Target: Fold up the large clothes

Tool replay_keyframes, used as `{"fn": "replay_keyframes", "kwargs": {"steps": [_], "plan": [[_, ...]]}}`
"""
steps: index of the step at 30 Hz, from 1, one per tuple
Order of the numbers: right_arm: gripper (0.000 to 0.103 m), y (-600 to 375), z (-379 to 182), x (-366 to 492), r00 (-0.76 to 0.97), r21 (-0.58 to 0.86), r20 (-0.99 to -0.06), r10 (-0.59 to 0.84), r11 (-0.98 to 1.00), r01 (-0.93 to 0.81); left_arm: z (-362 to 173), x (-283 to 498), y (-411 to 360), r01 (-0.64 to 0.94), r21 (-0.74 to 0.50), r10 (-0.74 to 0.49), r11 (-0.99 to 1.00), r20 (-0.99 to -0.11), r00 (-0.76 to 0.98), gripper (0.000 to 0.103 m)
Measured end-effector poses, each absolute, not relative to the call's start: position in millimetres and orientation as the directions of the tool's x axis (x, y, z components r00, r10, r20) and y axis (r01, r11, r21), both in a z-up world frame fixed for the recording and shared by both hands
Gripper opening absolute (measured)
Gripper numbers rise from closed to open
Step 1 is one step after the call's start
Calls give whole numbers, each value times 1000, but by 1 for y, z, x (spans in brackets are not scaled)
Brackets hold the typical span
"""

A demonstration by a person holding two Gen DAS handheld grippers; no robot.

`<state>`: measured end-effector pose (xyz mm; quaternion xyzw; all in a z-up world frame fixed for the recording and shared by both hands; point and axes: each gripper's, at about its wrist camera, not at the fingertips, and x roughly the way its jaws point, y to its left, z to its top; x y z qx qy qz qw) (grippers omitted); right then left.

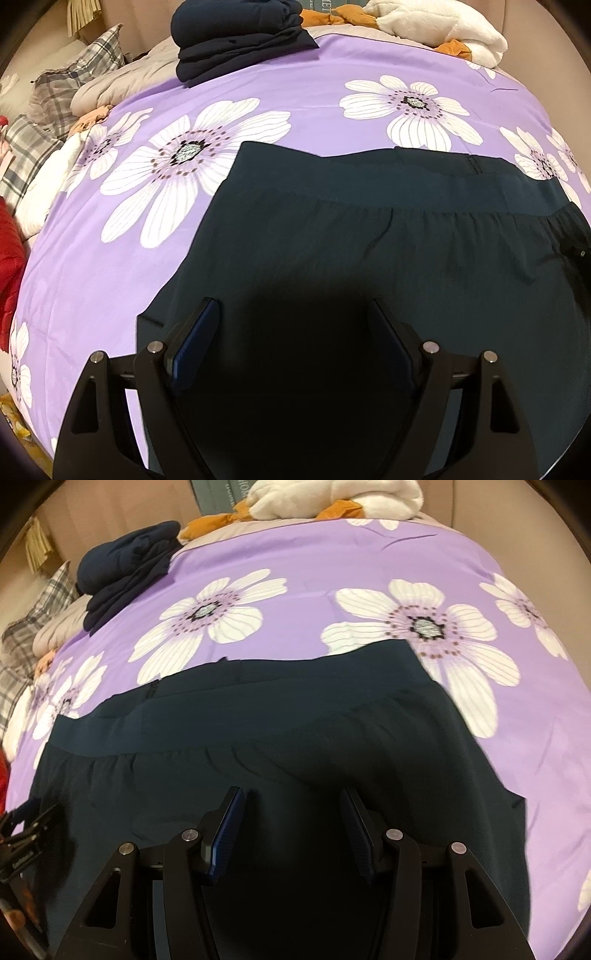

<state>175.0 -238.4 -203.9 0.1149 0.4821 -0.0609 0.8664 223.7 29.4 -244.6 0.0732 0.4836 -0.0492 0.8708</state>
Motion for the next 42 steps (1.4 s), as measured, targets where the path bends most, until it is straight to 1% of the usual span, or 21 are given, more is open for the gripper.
{"fn": "replay_keyframes", "kwargs": {"steps": [4, 7, 10, 14, 20, 26, 30, 35, 36, 42], "plan": [[53, -247, -200, 164, 536, 158, -844, 8, 959, 235, -240, 208, 34, 166, 65, -33, 984, -846, 532, 82], [53, -249, -195, 153, 544, 143, -839, -21, 956, 257, -234, 191, 32, 190, 51, -60, 981, -840, 540, 82], [53, -247, -190, 139, 543, 86, -835, -84, 956, 281, -230, 177, 28, 215, 41, -85, 976, -835, 544, 82], [53, -241, -185, 119, 563, 91, -823, -71, 963, 254, -225, 156, 18, 255, 19, -127, 967, -830, 543, 83], [53, -204, -175, 90, 624, 107, -781, 24, 990, 96, -227, 131, 2, 297, -7, -172, 955, -830, 531, 83], [54, -159, -174, 71, 651, 92, -750, 117, 993, -73, -233, 112, -11, 330, -20, -201, 944, -827, 525, 83], [54, -137, -185, 66, 646, 53, -753, 126, 990, -131, -237, 104, -16, 337, -23, -207, 941, -826, 524, 83], [54, -131, -198, 68, 622, 32, -776, 106, 991, -129, -243, 100, -16, 334, -12, -195, 942, -832, 519, 84], [56, -131, -198, 67, 620, 37, -777, 107, 991, -125, -243, 100, -16, 334, -9, -192, 943, -832, 520, 85], [57, -145, -200, 59, 616, 60, -784, 81, 997, -55, -244, 97, -11, 323, -19, -194, 946, -831, 521, 86]]}}
